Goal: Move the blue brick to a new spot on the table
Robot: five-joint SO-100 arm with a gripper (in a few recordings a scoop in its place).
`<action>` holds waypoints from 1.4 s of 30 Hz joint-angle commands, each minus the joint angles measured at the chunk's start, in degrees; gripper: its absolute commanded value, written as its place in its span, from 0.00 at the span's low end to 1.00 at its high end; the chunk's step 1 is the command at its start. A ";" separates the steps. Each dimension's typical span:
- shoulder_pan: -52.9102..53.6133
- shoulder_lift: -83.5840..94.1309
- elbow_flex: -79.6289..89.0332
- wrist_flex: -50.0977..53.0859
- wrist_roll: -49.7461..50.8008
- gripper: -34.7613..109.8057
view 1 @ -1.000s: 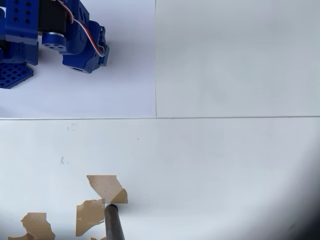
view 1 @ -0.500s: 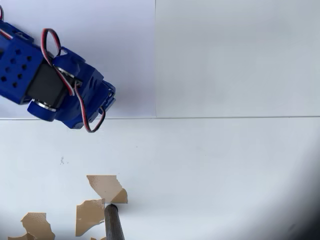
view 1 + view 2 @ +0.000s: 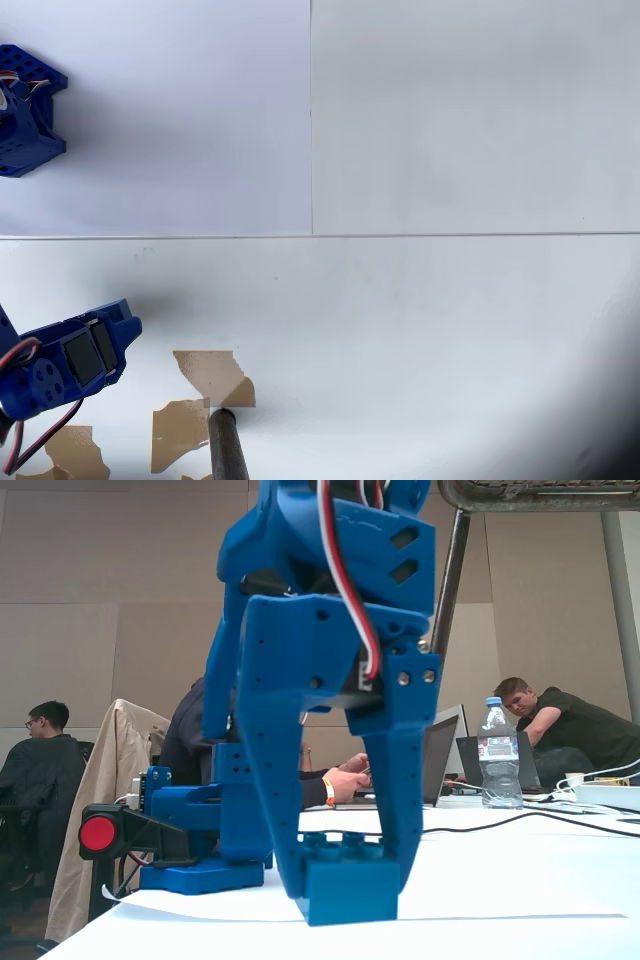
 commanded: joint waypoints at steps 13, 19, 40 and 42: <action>12.57 -7.73 -10.02 -0.53 -0.88 0.35; 13.01 -5.45 -10.11 0.35 -2.46 0.43; -47.20 47.29 32.70 3.60 -9.23 0.29; -53.26 50.27 36.91 0.53 -8.53 0.27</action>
